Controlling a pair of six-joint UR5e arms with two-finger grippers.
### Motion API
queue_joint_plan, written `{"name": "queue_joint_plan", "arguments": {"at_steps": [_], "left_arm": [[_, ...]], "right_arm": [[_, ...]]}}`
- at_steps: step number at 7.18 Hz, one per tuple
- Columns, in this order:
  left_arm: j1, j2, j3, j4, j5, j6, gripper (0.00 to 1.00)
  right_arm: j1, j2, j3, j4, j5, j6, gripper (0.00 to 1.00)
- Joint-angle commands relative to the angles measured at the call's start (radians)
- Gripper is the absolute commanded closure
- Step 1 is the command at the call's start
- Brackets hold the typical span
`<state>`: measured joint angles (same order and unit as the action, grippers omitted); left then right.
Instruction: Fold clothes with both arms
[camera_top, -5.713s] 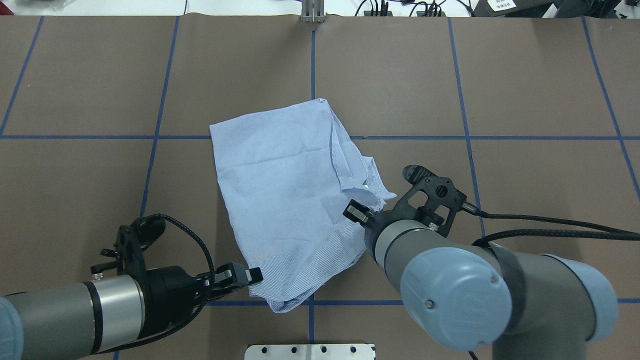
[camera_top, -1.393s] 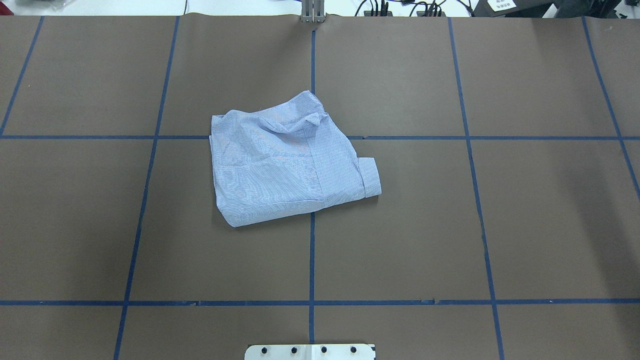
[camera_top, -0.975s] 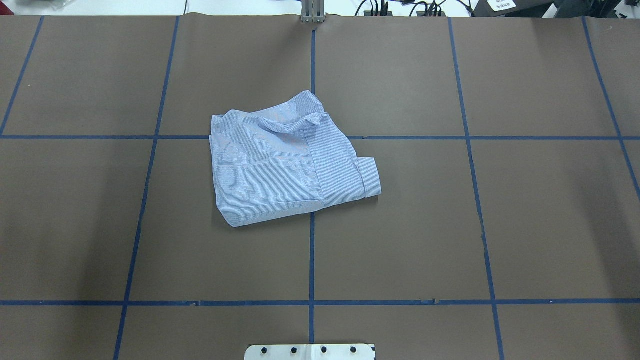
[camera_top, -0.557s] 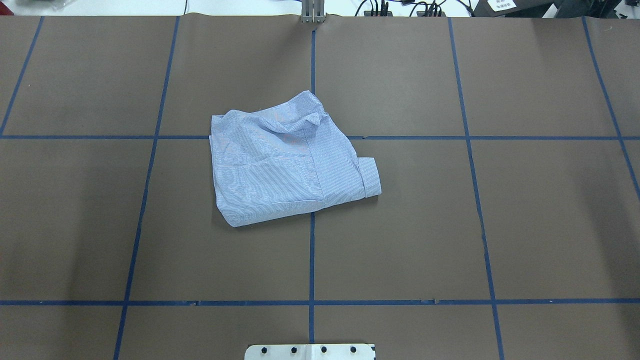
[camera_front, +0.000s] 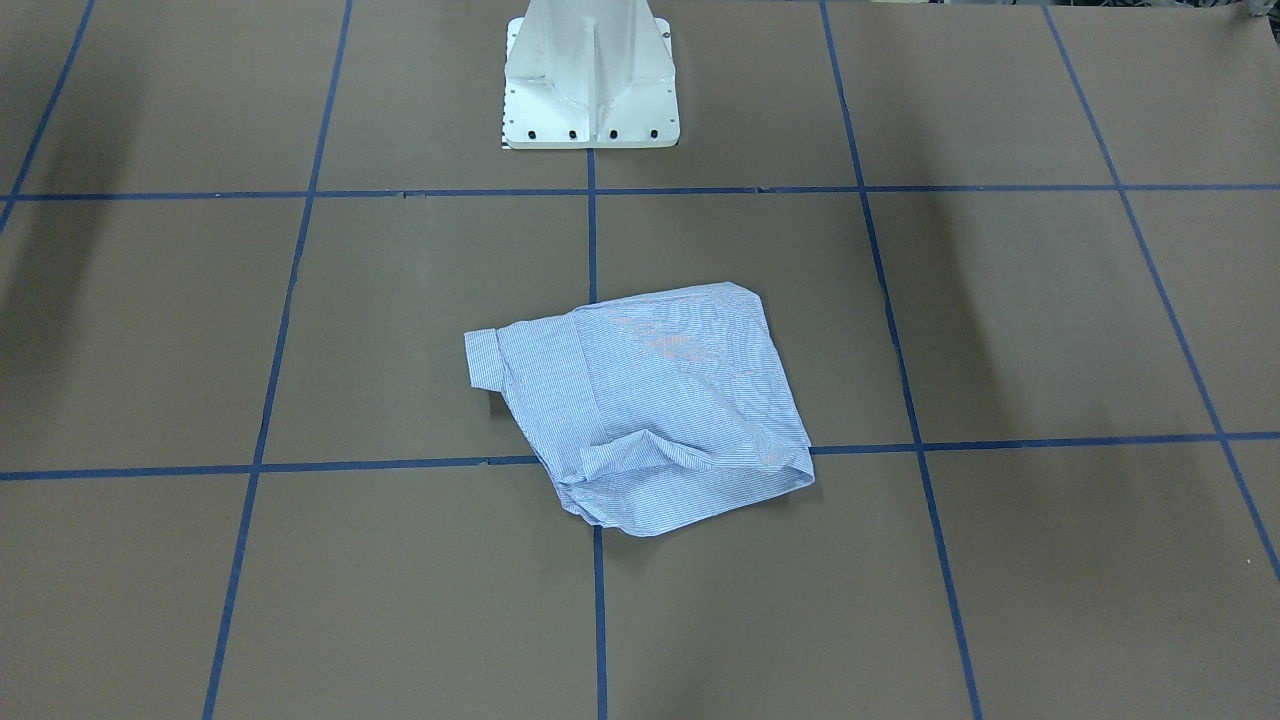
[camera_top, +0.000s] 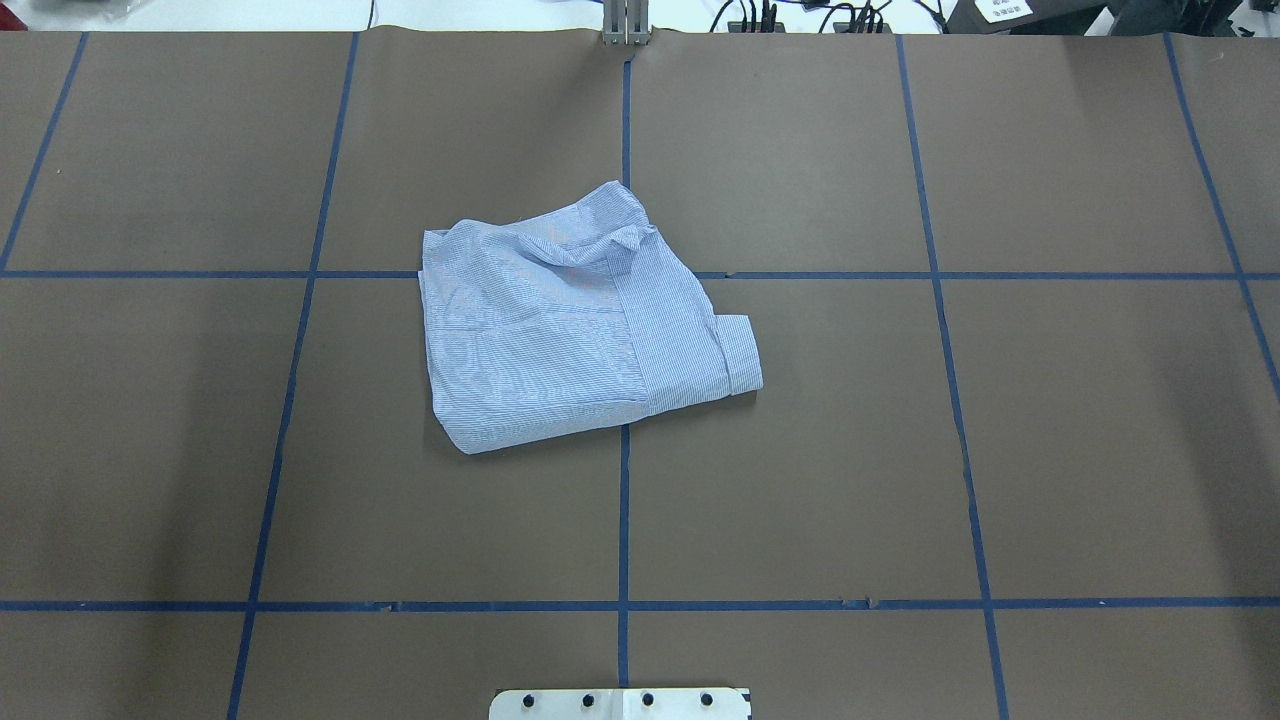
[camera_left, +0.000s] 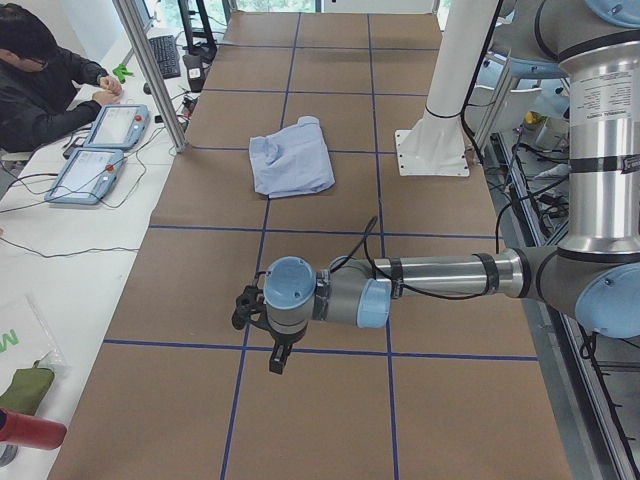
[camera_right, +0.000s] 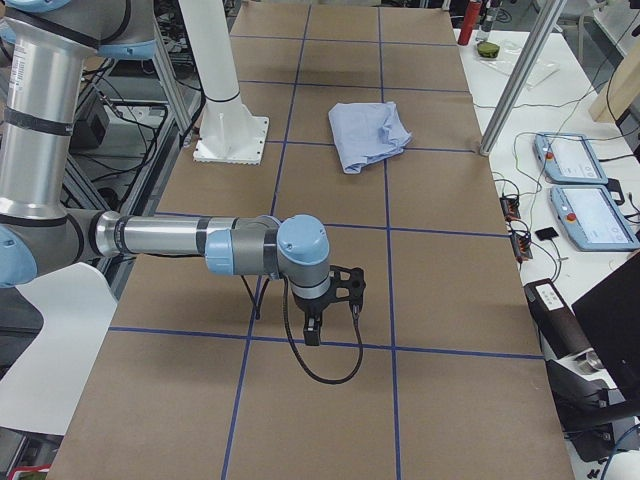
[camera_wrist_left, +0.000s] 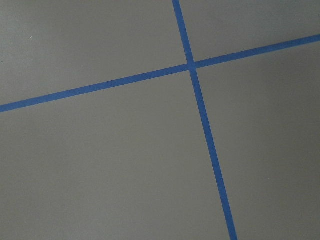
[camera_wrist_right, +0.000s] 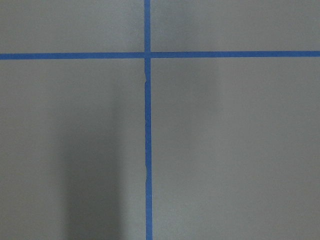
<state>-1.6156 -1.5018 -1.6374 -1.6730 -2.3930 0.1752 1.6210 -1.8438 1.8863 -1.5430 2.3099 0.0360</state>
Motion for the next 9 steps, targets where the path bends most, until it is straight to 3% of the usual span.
{"name": "queue_joint_plan", "arguments": {"at_steps": [1,4,9], "left_arm": [[-0.001,-0.023,-0.03,0.122,-0.009,0.006,0.0],[-0.001,-0.003,-0.041,0.093,0.008,0.004,0.0],[-0.003,0.026,-0.055,0.093,0.014,0.006,0.0]], "right_arm": [[0.0,0.002,0.001,-0.002,0.003,-0.001,0.0],[0.0,-0.052,-0.006,-0.006,0.017,-0.004,0.0],[0.0,-0.048,-0.003,0.0,0.014,-0.002,0.0]]}}
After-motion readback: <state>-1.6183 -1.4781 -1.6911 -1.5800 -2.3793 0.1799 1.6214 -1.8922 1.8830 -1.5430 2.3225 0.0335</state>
